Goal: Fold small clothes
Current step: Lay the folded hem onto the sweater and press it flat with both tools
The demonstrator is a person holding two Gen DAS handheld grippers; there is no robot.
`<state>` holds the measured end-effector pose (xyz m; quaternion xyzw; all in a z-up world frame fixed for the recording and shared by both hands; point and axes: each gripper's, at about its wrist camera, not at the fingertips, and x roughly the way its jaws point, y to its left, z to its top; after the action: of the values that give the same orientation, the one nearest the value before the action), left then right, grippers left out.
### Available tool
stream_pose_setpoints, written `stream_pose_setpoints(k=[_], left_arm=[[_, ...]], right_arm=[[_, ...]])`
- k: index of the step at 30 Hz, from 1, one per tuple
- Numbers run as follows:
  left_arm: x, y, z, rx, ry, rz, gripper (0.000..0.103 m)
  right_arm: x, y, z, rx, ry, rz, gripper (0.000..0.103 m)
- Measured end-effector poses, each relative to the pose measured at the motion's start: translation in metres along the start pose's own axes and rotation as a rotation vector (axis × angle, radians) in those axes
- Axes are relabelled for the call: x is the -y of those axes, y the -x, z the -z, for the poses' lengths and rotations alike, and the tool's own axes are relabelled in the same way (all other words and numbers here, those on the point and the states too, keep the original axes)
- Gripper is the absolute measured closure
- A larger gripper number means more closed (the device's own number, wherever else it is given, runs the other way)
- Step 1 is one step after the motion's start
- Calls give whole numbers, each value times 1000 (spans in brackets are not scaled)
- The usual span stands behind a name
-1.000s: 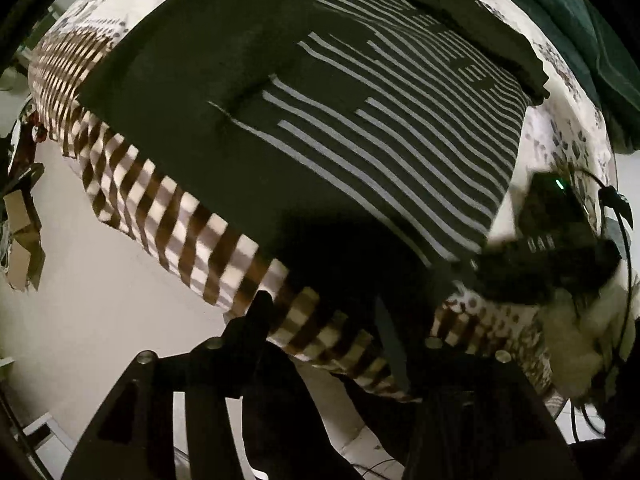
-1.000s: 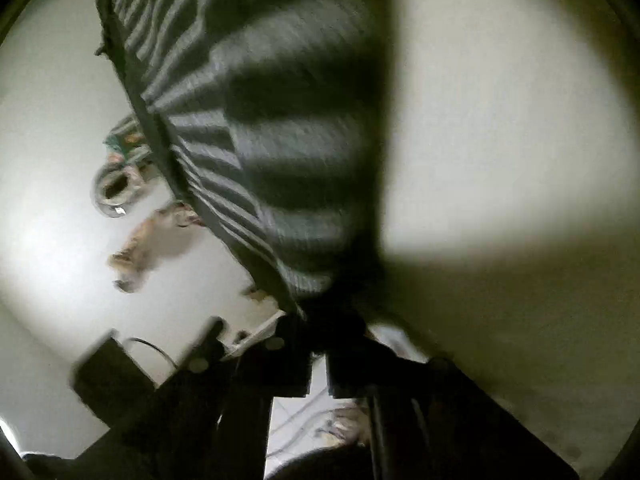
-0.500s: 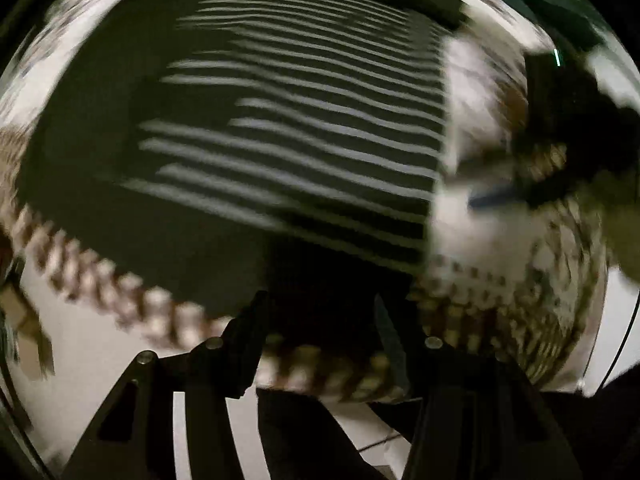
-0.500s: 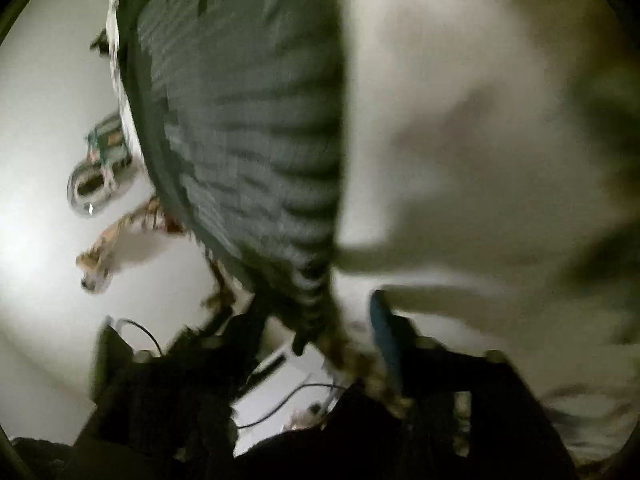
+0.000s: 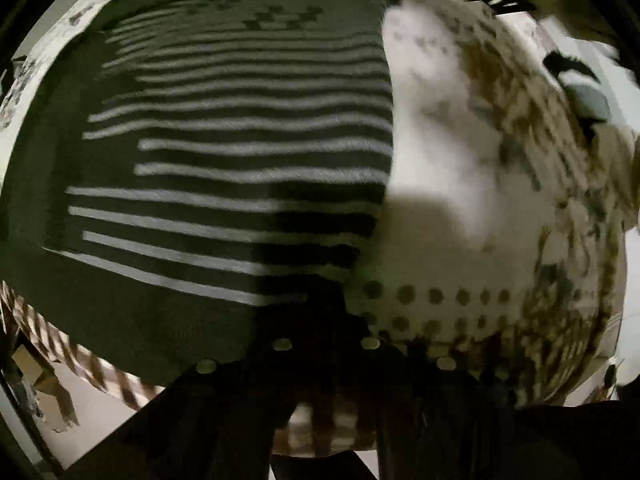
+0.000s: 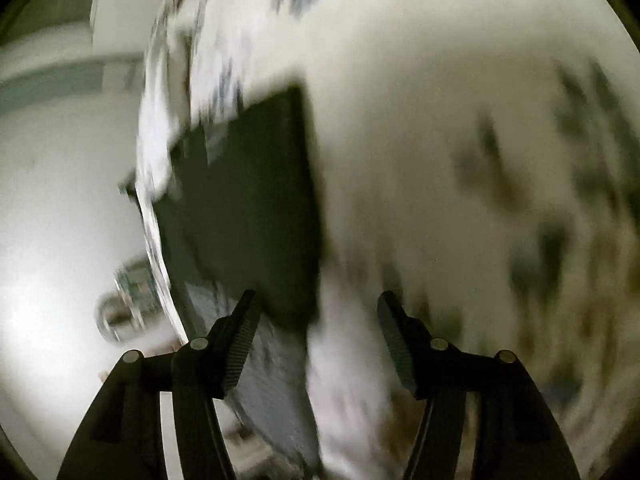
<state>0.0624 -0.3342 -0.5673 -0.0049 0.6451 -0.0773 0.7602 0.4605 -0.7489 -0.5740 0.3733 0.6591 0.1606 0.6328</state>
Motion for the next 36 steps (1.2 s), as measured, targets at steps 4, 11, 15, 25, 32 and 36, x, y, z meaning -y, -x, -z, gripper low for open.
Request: stream_pose_setpoints(k=[4, 11, 15, 25, 32, 36], left_arm=[[-14, 27, -5, 32, 21, 15, 100], [-43, 75, -15, 86, 67, 14, 100], [-70, 101, -20, 128, 125, 47, 100], [-193, 150, -21, 238, 296, 128, 100], [-329, 137, -9, 292, 486, 202, 100], [-385, 111, -7, 303, 553, 229, 101]], right_arm=[[-4, -35, -73, 42, -96, -76, 40], [-41, -81, -84, 1, -44, 9, 97], [-90, -63, -71, 34, 19, 100, 97], [-341, -99, -11, 40, 244, 298, 98], [-497, -242, -5, 52, 314, 513, 98], [-544, -348, -5, 39, 397, 662, 98]])
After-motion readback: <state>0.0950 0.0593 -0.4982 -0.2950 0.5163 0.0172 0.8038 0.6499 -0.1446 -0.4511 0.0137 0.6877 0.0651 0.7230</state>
